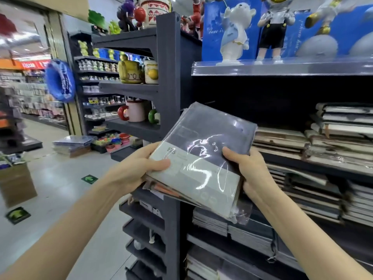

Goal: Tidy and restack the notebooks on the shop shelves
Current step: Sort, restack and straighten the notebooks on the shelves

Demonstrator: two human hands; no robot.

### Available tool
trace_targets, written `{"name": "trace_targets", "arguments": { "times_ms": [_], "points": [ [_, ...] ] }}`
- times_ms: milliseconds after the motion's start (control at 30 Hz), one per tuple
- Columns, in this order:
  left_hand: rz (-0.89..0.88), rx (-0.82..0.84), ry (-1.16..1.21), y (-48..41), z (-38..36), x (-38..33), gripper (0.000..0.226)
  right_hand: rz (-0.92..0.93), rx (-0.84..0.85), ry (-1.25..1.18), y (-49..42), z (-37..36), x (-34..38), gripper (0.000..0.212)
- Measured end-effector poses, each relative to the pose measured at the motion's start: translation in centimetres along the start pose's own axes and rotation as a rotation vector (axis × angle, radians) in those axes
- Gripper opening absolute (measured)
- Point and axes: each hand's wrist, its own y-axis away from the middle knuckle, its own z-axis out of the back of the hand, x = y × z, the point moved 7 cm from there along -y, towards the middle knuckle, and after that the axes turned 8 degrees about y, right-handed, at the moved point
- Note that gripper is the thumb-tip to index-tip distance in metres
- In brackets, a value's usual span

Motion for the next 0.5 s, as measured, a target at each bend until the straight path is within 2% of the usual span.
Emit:
{"name": "trace_targets", "arguments": {
  "times_ms": [133, 233, 367, 500],
  "points": [
    [-0.065, 0.069, -0.114, -2.4, 0.6, 0.9, 0.065, 0.296, -0.073, 0.15, 0.5, -0.4, 2.5, 0.057],
    [-0.185, -0.01, -0.083, -5.9, 0.4, 0.8, 0.076, 0.528, -0.09, 0.302, 0.4, -1.2, 4.8, 0.074],
    [-0.36, -0.01, -0.014, -10.6, -0.7, -0.7, 0.079, 0.711, -0.158, 0.41, -1.5, -0.9, 7.6, 0.082],
    [-0.534, -0.075, 0.042, -14.7, -1.1, -4.2, 0.07, 0.787, -0.158, 0.44, -4.8, -0.7, 9.0, 0.085]
  ]
}}
